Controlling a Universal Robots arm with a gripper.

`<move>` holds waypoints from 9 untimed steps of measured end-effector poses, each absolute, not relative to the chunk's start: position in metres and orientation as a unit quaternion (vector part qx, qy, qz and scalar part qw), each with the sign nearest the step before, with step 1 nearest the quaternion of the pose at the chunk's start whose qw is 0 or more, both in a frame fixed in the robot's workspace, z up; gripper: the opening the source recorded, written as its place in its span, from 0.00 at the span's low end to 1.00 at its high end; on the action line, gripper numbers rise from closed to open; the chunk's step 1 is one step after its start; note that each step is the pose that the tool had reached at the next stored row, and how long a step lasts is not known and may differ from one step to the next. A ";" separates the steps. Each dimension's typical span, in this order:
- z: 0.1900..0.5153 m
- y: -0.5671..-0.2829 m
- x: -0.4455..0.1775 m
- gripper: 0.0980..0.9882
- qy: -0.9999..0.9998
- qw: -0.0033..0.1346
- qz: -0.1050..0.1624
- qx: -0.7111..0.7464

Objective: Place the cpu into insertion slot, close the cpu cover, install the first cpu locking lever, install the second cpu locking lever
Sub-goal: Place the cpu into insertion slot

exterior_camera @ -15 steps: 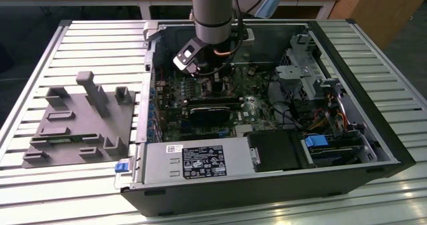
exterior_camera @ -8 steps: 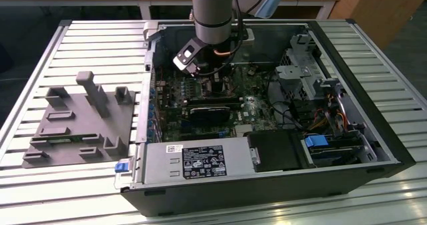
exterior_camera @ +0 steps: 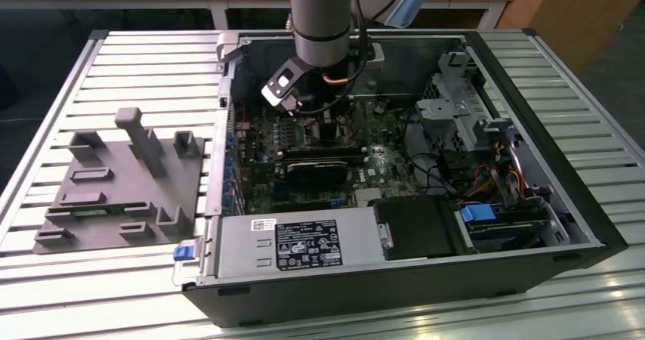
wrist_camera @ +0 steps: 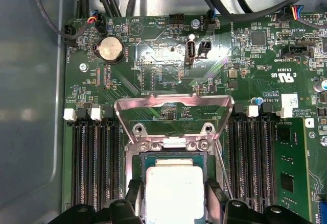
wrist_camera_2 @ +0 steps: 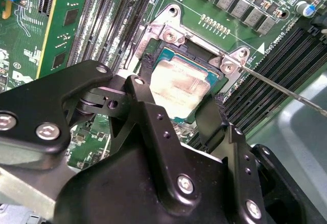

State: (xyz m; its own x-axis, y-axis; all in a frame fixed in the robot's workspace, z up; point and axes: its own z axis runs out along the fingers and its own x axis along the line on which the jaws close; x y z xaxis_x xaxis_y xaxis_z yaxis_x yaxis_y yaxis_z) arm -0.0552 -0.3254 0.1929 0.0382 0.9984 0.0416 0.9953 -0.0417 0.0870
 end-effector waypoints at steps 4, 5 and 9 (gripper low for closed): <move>0.198 -0.325 -0.055 0.58 0.692 0.017 0.045 0.720; 0.200 -0.325 -0.055 0.58 0.692 0.017 0.045 0.720; 0.207 -0.325 -0.055 0.58 0.692 0.017 0.045 0.720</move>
